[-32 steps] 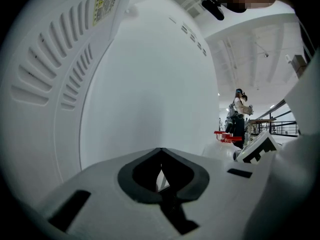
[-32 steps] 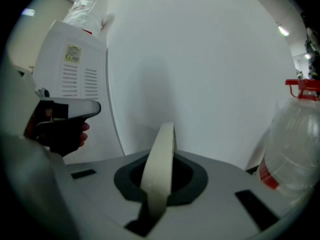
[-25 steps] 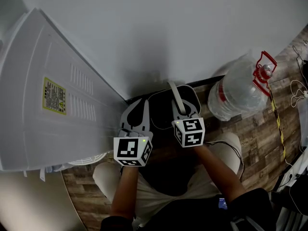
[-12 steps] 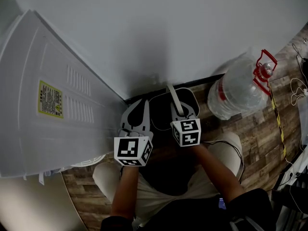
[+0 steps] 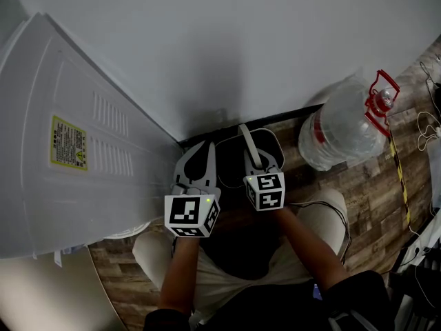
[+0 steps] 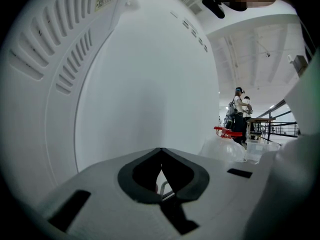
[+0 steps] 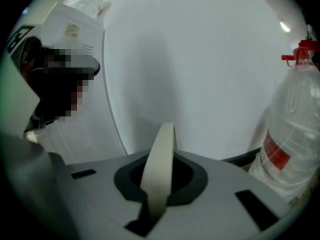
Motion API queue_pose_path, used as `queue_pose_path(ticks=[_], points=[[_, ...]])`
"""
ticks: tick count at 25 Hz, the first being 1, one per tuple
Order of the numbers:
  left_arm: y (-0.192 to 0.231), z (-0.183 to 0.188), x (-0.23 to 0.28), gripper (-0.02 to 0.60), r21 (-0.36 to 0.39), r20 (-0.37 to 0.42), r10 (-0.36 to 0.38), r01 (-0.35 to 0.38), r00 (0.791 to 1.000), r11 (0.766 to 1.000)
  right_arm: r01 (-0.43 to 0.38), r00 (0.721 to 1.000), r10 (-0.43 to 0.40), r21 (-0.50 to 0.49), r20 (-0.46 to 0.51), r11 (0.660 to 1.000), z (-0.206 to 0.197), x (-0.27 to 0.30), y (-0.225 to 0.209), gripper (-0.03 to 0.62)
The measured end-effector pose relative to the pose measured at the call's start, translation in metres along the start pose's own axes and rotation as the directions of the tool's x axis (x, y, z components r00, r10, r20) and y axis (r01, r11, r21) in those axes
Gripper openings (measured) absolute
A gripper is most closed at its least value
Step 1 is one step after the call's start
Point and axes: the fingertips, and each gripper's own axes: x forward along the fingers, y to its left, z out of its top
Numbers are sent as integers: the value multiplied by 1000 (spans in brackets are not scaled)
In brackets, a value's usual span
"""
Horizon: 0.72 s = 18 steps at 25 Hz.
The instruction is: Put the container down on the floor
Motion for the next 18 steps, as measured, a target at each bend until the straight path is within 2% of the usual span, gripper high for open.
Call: queue_pose_path(ticks=[12,18], points=[[-1,-9,3,17,3,-18,0,0,1000,1000,-17,1000,17,-3,-8,1000,-14,0,1,31],[6,-26,5,17,-15,-67,11,-13,998,1000,-24,1000,24,-10,-13,1000,-19,-3,3,31]])
